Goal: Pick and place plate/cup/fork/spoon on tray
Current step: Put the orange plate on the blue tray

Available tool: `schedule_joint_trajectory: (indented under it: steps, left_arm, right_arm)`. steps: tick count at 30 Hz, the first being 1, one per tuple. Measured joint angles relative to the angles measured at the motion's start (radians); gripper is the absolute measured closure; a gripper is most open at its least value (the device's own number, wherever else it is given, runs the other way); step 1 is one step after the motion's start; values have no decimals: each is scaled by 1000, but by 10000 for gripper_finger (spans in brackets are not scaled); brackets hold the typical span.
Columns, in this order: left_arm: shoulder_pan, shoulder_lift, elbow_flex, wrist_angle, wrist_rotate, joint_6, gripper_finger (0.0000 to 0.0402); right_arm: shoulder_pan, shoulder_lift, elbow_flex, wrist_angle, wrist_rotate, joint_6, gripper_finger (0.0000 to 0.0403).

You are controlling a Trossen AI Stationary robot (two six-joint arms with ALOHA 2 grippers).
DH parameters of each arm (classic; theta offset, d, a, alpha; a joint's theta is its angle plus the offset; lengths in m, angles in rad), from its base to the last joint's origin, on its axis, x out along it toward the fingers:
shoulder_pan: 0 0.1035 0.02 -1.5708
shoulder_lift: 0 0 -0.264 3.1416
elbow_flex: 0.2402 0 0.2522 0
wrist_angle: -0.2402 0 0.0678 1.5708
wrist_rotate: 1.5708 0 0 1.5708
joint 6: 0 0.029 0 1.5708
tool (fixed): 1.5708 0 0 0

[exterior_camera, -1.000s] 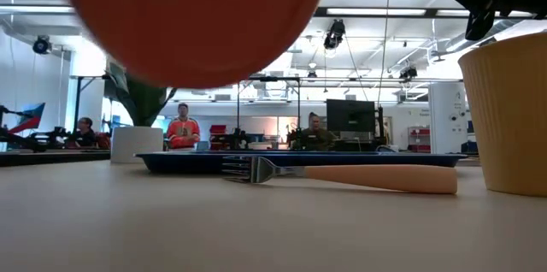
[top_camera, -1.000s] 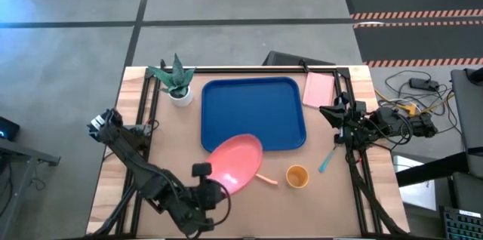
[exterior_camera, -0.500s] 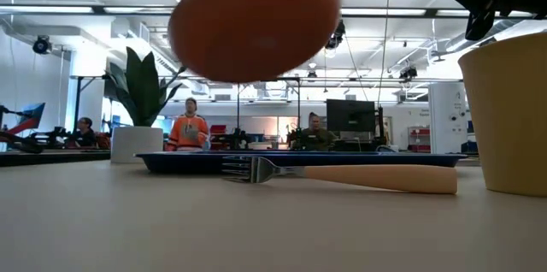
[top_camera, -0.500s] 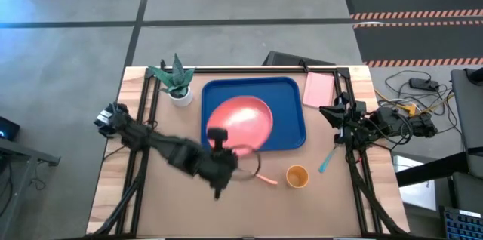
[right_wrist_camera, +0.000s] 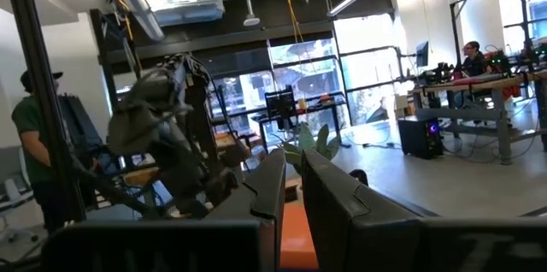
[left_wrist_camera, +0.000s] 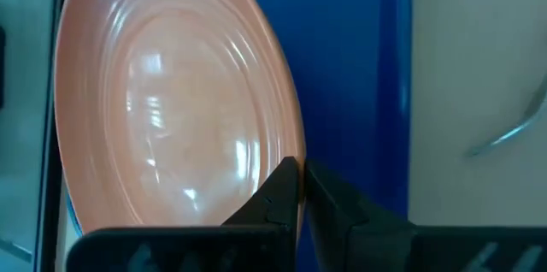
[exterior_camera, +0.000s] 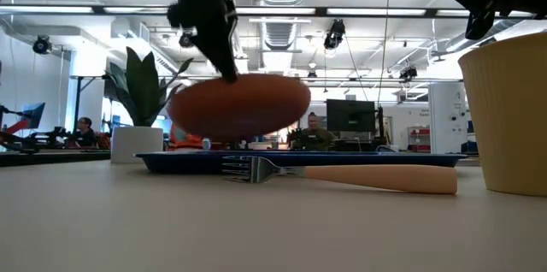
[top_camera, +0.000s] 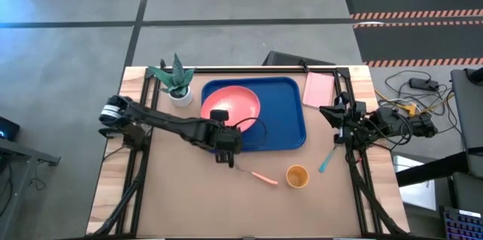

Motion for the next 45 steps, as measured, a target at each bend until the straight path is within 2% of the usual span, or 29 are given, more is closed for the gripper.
schedule_joint_trajectory:
  steps: [9,22,30,42,45]
  left_arm:
    - [27,0,-79,135,-1,63,401]
    - [40,0,-166,207,-3,73,401]
    - [43,0,-221,320,-4,124,401]
    - [46,0,-233,329,-5,118,401]
    - [49,0,-258,377,-5,118,401]
  right_arm:
    - [0,0,0,0,0,-2,369]
    - [0,0,0,0,0,-2,369]
    - [0,0,0,1,0,-2,369]
    - [0,0,0,1,1,-1,369]
    - [0,0,0,2,1,-1,369]
